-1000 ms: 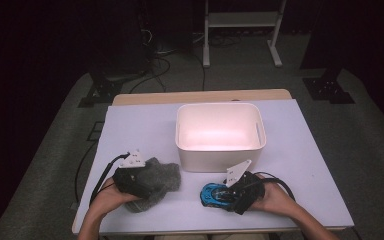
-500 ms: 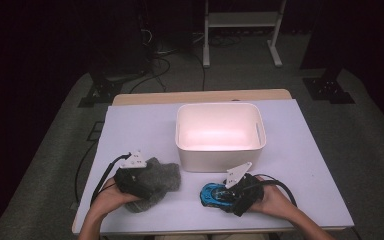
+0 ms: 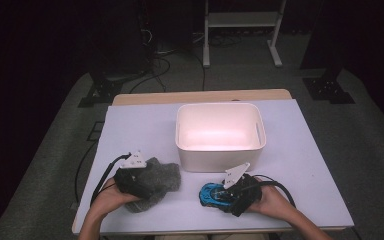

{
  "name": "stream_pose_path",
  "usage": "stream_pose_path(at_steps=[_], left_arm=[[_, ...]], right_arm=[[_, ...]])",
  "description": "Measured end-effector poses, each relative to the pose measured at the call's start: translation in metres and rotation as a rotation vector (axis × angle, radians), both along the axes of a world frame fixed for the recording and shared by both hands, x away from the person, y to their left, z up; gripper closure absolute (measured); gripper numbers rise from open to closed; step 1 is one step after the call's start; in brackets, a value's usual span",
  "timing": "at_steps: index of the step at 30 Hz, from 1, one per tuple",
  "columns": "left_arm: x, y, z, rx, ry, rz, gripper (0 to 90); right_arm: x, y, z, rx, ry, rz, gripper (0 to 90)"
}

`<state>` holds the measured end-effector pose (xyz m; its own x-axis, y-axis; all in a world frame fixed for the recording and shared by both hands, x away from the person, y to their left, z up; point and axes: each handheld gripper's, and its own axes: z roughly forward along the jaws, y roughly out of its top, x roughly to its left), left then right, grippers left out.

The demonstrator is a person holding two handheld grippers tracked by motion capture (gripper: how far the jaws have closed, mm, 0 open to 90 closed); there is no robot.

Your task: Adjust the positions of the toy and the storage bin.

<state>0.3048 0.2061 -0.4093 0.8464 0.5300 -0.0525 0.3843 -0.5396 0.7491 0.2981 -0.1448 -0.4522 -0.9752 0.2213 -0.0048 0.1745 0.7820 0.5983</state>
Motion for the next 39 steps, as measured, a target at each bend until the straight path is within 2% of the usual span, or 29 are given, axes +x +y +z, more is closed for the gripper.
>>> stream_pose_path(at_steps=[5, 8, 11, 16, 23, 28, 39], left_arm=[[0.000, 0.000, 0.000, 0.005, 0.001, -0.004, 9.5], [0.000, 0.000, 0.000, 0.000, 0.000, -0.001, 9.5], [0.000, 0.000, -0.001, 0.000, -0.001, 0.000, 9.6], [0.000, 0.002, 0.000, -0.006, -0.004, 0.002, 9.5], [0.001, 0.003, 0.000, -0.007, -0.002, 0.006, 9.5], [0.000, 0.004, 0.001, -0.005, -0.003, 0.005, 9.5], [0.000, 0.005, 0.001, -0.008, -0.006, 0.005, 9.5]], right_arm=[[-0.001, -0.001, 0.000, 0.002, -0.001, 0.002, 15.6], [-0.001, 0.000, 0.004, -0.014, 0.008, 0.023, 24.6], [-0.001, 0.003, 0.006, -0.042, 0.006, 0.027, 24.7], [0.000, 0.004, 0.007, -0.048, 0.009, 0.029, 24.8], [0.001, 0.000, 0.008, -0.027, 0.005, 0.070, 25.1], [0.002, -0.001, 0.008, -0.024, 0.012, 0.076, 25.2], [0.002, -0.004, 0.015, 0.014, 0.030, 0.099, 25.2]])
